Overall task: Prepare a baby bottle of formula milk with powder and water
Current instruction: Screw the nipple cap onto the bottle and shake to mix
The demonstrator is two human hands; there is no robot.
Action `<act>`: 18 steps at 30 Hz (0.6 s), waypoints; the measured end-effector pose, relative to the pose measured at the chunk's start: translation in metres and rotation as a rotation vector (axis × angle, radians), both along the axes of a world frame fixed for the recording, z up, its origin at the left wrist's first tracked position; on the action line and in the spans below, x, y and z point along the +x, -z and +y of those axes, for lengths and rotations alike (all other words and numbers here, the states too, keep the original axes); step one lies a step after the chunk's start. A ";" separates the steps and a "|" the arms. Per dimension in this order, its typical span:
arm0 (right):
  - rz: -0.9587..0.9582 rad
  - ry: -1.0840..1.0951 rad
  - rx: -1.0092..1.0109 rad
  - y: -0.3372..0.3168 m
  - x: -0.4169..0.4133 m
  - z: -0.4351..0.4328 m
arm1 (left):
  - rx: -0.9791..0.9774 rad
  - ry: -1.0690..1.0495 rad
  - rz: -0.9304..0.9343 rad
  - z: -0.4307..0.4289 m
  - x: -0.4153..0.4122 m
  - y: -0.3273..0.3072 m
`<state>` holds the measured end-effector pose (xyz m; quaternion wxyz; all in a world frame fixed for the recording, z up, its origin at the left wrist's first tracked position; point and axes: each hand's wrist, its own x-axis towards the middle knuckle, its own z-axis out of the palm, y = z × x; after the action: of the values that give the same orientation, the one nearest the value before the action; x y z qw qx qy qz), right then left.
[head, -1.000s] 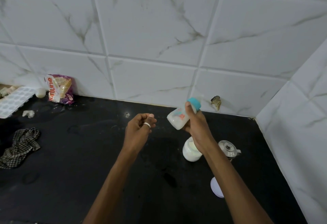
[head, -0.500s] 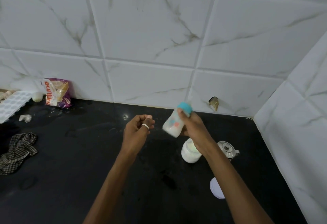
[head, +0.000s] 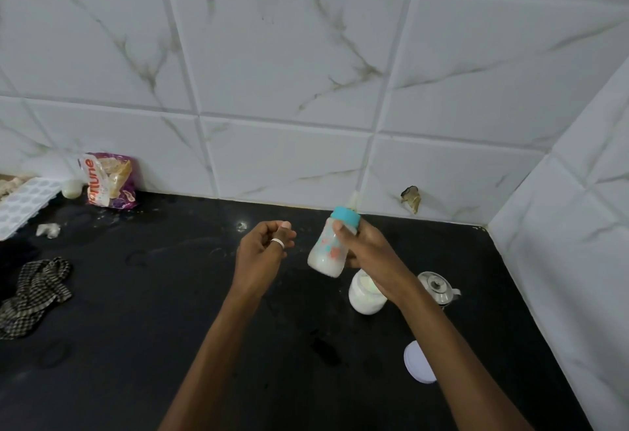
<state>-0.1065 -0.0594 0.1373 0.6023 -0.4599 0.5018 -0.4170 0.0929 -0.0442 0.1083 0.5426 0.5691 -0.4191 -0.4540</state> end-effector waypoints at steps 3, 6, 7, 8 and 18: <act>-0.155 0.194 -0.006 -0.001 0.000 -0.004 | -0.006 -0.014 0.002 0.000 -0.003 0.001; -0.090 0.091 0.002 -0.002 0.000 -0.001 | -0.009 -0.006 -0.006 0.000 -0.003 0.000; -0.057 0.022 0.016 0.000 -0.001 0.000 | -0.009 0.000 -0.005 0.000 -0.002 0.001; -0.034 0.003 0.010 0.001 -0.001 0.001 | -0.009 0.004 -0.001 0.000 -0.002 0.000; -0.137 0.083 0.038 0.004 0.000 0.000 | 0.004 -0.006 0.008 -0.002 -0.001 0.002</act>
<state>-0.1065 -0.0594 0.1331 0.6261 -0.3974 0.4859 -0.4625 0.0915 -0.0465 0.1059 0.5444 0.5695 -0.4143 -0.4557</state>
